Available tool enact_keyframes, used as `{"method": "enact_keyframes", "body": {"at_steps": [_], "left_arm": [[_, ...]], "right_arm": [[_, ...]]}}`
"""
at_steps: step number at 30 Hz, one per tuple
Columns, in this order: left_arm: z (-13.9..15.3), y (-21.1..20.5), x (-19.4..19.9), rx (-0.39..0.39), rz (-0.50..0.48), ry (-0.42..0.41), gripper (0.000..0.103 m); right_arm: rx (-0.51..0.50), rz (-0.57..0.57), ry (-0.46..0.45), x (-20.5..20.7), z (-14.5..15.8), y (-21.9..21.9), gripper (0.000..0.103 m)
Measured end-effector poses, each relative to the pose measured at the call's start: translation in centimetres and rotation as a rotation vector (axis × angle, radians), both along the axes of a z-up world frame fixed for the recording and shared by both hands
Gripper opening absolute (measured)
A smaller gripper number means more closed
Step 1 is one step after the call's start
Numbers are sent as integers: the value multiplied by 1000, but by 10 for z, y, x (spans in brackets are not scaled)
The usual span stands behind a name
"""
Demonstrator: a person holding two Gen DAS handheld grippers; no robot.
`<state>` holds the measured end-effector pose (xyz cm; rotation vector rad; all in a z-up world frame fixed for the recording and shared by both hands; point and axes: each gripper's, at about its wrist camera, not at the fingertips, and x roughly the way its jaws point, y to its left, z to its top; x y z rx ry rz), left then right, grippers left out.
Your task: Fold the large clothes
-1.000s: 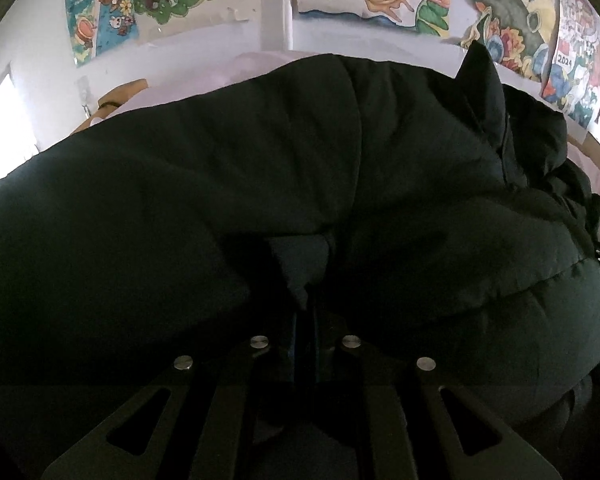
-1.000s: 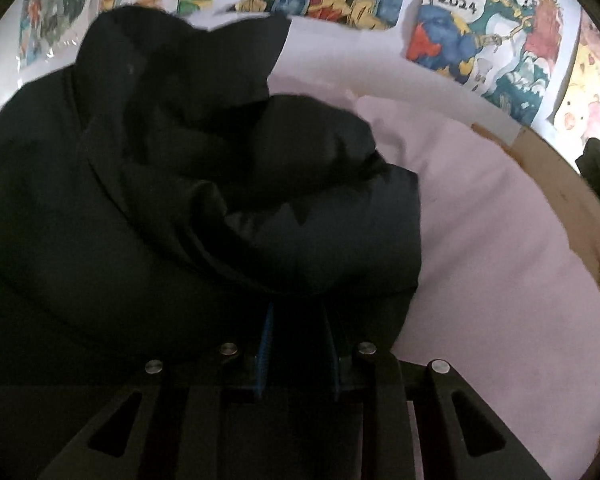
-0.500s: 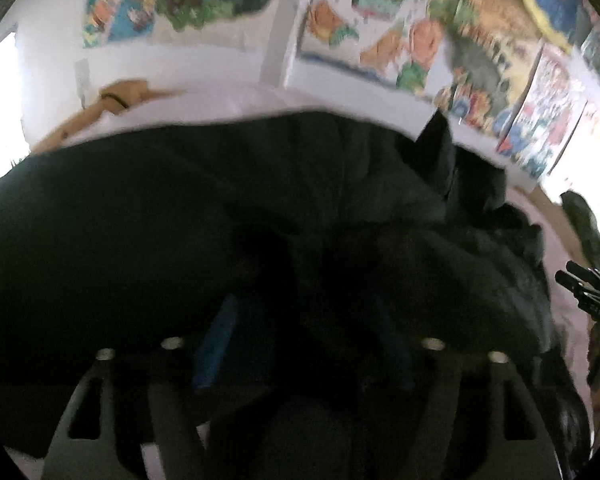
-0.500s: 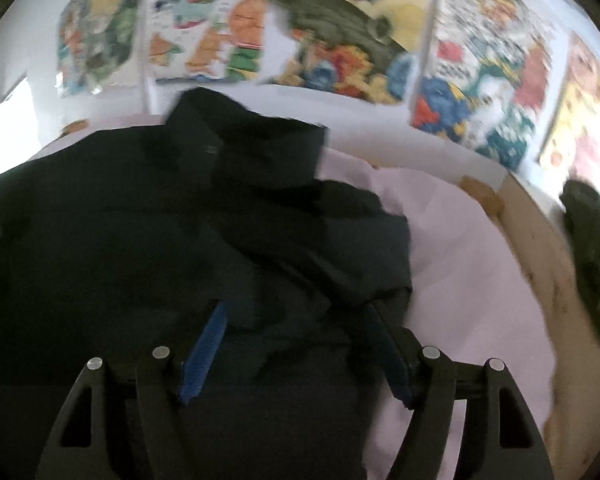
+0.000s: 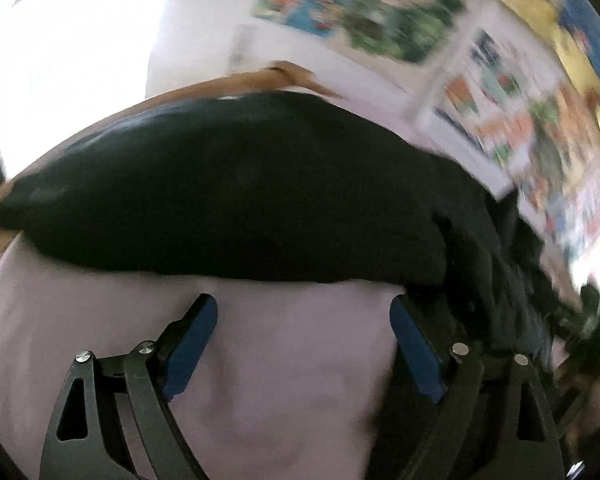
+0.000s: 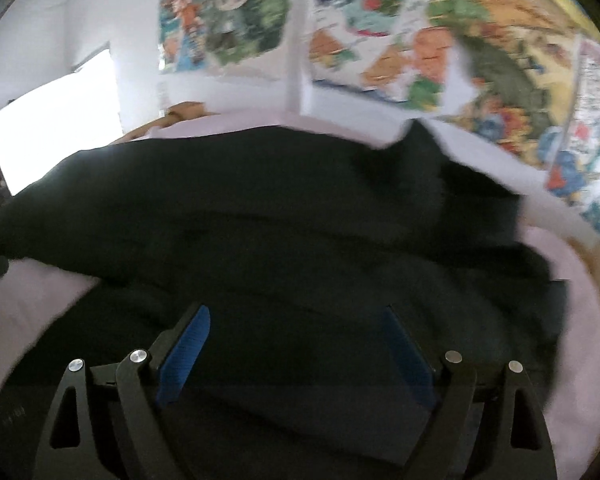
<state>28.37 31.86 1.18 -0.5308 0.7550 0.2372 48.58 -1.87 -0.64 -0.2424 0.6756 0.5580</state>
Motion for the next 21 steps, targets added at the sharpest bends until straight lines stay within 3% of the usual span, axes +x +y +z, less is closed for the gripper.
{"method": "enact_keyframes", "body": {"at_steps": [3, 8, 11, 16, 17, 19, 21], "left_arm": [[-4, 21, -18, -73, 93, -84, 84], [-7, 45, -29, -100, 273, -189, 84], [-16, 63, -31, -177, 395, -232, 84], [-19, 80, -44, -186, 512, -321, 83], [-19, 81, -49, -190, 536, -359, 80], [-22, 85, -59, -184, 575, -401, 62], [-27, 88, -56, -177, 583, -397, 36]], "right_arm": [[38, -2, 19, 12, -11, 39, 87], [44, -92, -22, 32, -23, 80, 87], [28, -129, -54, 39, -32, 90, 87], [-13, -129, -94, 45, -59, 98, 93], [-13, -132, -109, 46, -63, 98, 97], [-6, -139, -108, 49, -70, 97, 102], [17, -139, -80, 57, -79, 95, 103]]}}
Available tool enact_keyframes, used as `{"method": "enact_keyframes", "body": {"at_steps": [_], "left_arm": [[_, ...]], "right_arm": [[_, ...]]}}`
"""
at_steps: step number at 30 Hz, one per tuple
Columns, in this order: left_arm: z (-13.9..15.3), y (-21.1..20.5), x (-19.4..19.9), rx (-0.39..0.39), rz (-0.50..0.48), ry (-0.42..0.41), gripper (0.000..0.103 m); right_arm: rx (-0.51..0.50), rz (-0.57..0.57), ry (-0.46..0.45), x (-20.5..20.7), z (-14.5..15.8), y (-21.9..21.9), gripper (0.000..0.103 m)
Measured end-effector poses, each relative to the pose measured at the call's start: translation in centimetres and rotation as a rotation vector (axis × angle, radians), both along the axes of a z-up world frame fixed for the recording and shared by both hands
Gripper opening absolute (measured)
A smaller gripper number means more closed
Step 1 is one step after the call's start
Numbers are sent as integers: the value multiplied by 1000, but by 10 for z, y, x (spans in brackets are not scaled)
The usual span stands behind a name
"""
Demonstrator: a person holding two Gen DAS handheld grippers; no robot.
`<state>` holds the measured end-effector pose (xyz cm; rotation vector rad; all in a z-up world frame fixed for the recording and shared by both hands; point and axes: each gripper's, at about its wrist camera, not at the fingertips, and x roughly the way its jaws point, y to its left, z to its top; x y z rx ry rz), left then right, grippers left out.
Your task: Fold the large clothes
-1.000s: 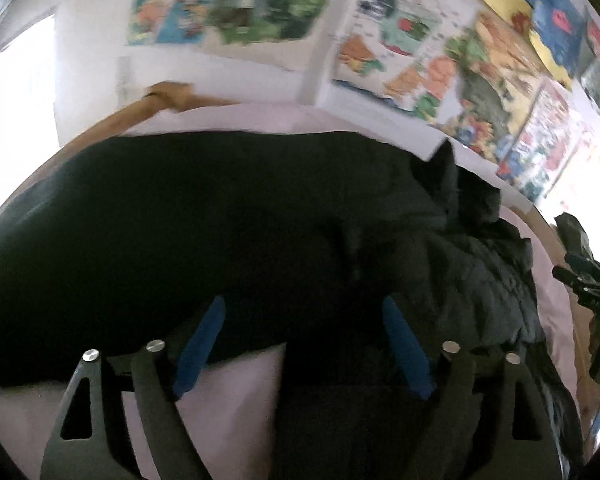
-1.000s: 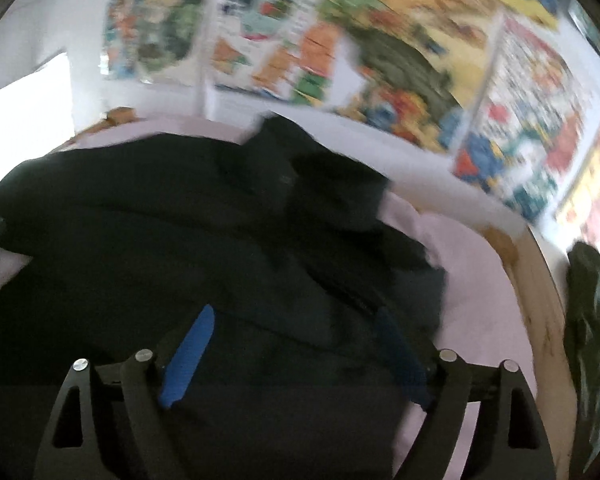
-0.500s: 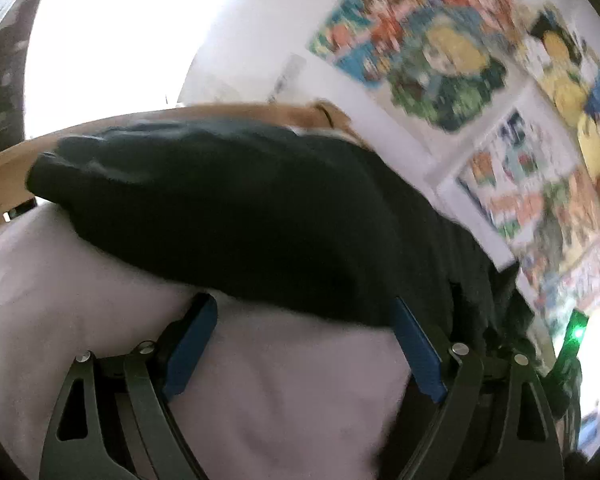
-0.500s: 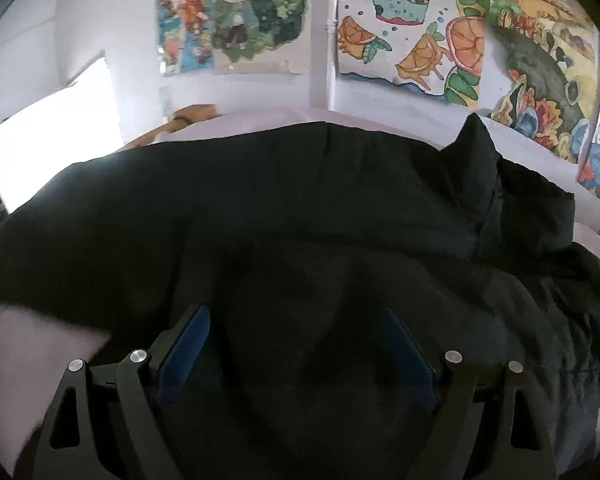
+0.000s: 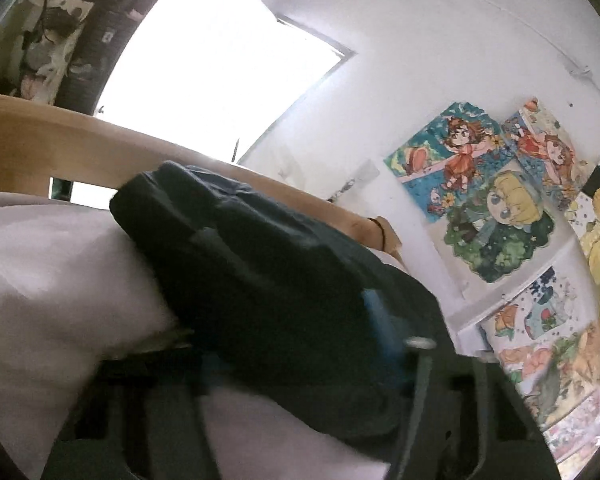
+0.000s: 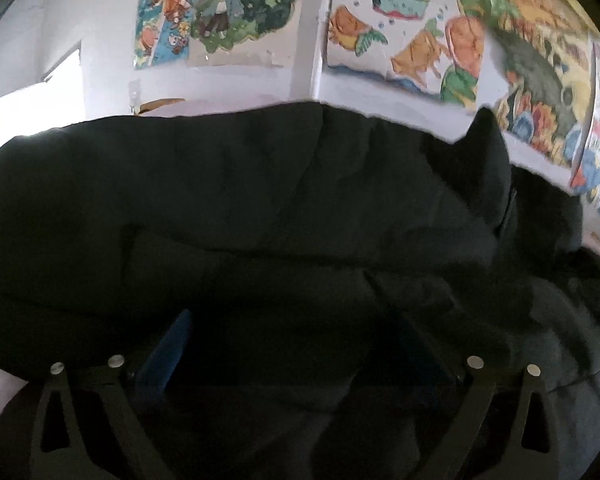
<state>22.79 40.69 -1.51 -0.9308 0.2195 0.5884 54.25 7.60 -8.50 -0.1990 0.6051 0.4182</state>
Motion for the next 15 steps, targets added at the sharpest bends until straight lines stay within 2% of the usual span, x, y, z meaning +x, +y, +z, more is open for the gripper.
{"method": "enact_keyframes", "body": {"at_steps": [3, 6, 11, 15], "left_arm": [[-4, 6, 0, 1, -7, -17, 18], [2, 5, 4, 35, -28, -37, 10], [27, -2, 1, 132, -62, -68, 6], [59, -18, 3, 249, -113, -103, 6]], "right_arm": [[0, -2, -2, 2, -8, 1, 103], [-22, -6, -9, 0, -13, 5, 103], [33, -8, 11, -4, 1, -9, 103], [69, 13, 18, -23, 34, -27, 103]]}}
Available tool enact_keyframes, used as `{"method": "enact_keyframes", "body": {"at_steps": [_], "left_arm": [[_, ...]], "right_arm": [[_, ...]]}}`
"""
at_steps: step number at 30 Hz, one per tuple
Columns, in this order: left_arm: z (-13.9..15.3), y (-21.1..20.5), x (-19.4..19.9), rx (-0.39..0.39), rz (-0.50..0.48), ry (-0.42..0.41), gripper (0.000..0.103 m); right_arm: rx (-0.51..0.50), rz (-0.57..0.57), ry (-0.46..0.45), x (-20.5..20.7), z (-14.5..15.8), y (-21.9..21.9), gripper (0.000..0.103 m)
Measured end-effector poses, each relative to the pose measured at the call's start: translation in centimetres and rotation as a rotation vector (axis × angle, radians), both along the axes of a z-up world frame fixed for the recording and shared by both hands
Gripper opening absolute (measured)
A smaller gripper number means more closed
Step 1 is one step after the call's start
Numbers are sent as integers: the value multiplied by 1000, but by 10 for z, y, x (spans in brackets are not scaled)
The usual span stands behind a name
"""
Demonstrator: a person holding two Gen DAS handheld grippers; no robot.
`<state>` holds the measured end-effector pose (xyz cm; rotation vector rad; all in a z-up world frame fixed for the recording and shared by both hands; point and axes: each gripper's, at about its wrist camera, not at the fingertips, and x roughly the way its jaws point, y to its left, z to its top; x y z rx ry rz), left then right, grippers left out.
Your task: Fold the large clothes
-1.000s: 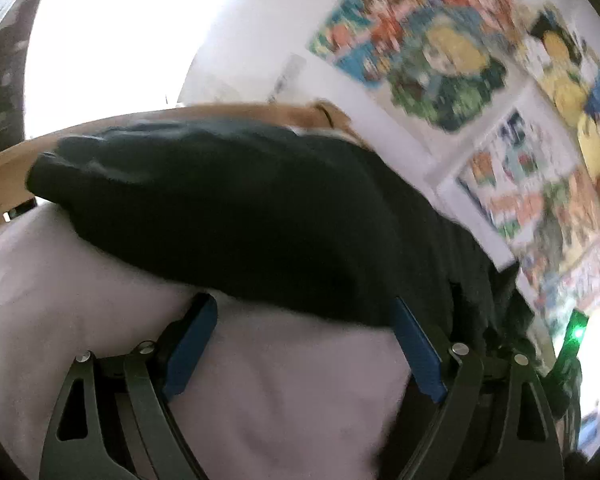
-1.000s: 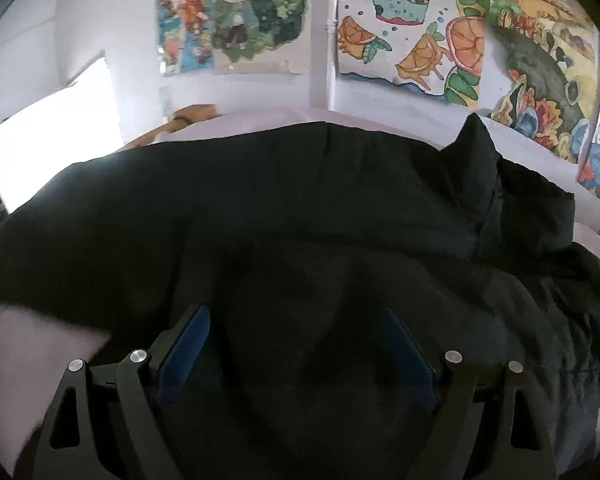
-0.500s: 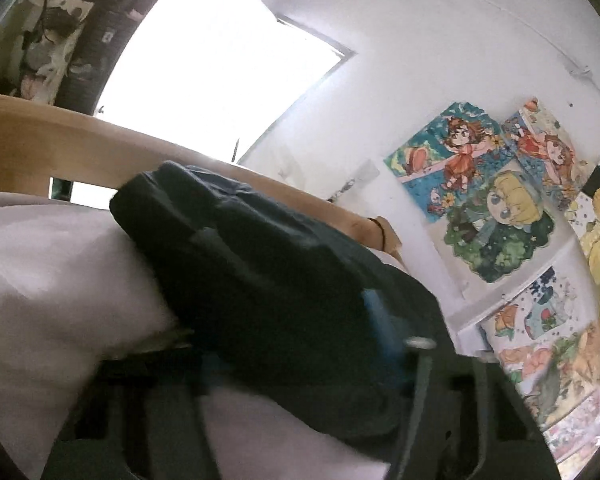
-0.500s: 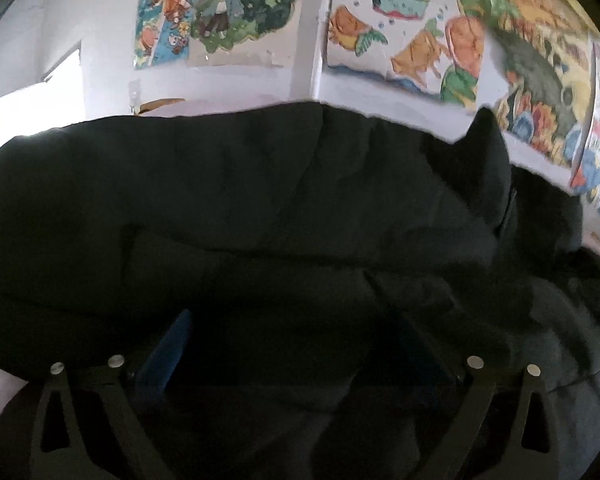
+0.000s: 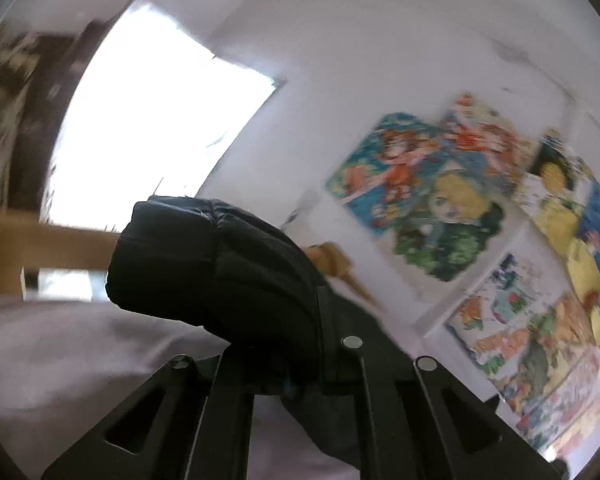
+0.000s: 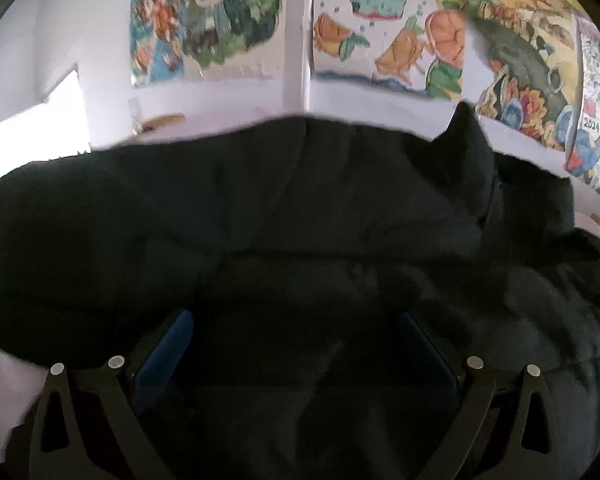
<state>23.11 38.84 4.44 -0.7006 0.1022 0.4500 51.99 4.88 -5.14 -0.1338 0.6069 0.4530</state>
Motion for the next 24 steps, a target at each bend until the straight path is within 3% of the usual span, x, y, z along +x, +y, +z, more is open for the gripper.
{"method": "enact_keyframes", "body": {"at_steps": [4, 7, 13, 18, 24], "left_arm": [[36, -26, 15, 93, -152, -60, 6], [59, -52, 28, 166, -240, -80, 6], [100, -119, 53, 306, -408, -99, 6], [118, -187, 99, 401, -606, 3, 6], [109, -280, 144, 576, -787, 119, 6]], "right_arm": [[-27, 68, 0, -17, 33, -19, 103], [-110, 106, -63, -32, 58, -40, 103], [-126, 77, -41, -44, 85, -93, 103], [-151, 46, -61, -62, 96, -152, 103], [-111, -54, -62, -67, 88, -233, 103]]}}
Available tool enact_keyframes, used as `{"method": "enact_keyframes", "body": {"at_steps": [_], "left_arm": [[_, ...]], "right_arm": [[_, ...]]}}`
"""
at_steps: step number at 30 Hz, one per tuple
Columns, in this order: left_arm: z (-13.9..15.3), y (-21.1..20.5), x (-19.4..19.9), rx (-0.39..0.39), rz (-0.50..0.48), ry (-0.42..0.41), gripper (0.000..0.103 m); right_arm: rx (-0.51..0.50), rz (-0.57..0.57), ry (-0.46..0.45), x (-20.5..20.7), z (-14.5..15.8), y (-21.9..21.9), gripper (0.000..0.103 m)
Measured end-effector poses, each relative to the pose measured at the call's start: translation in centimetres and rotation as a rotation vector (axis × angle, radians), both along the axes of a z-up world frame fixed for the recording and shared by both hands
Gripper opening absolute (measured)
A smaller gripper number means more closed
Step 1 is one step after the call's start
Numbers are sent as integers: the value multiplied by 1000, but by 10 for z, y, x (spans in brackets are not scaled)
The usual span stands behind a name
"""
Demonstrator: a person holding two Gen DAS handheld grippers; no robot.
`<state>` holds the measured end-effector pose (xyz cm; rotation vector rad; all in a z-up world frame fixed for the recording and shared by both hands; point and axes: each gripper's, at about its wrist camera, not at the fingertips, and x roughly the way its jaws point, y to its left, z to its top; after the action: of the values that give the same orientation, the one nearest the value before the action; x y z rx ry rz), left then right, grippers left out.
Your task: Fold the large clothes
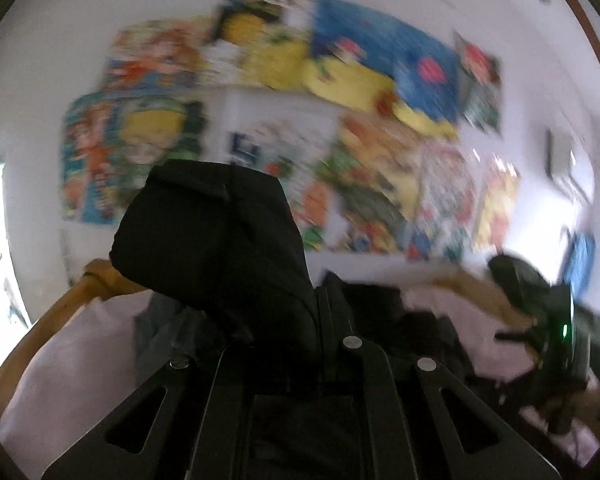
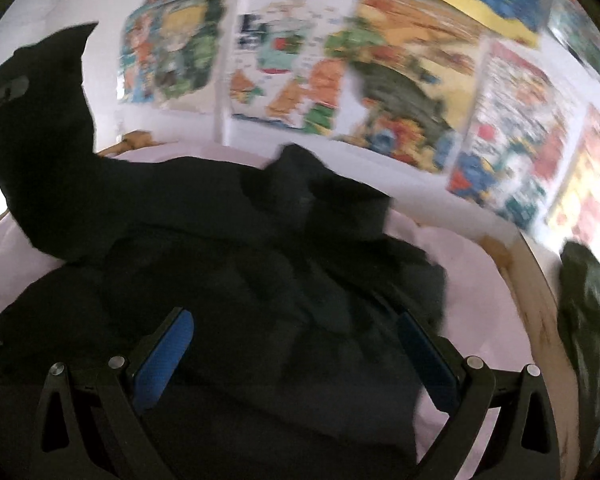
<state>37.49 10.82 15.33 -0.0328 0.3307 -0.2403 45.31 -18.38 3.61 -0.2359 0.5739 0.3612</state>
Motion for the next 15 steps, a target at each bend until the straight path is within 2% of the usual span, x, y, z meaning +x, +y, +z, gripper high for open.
{"method": "enact_keyframes", "body": {"at_steps": [4, 8, 15], "left_arm": [[-35, -59, 26, 101, -99, 78, 6], [-84, -105, 49, 106, -188, 205, 6], [-149, -159, 72, 108, -317, 344, 7]], "right_arm": [[73, -71, -4, 7, -3, -42, 103], [130, -106, 7, 21, -16, -74, 103], [191, -139, 84, 38, -42, -104, 103]]}}
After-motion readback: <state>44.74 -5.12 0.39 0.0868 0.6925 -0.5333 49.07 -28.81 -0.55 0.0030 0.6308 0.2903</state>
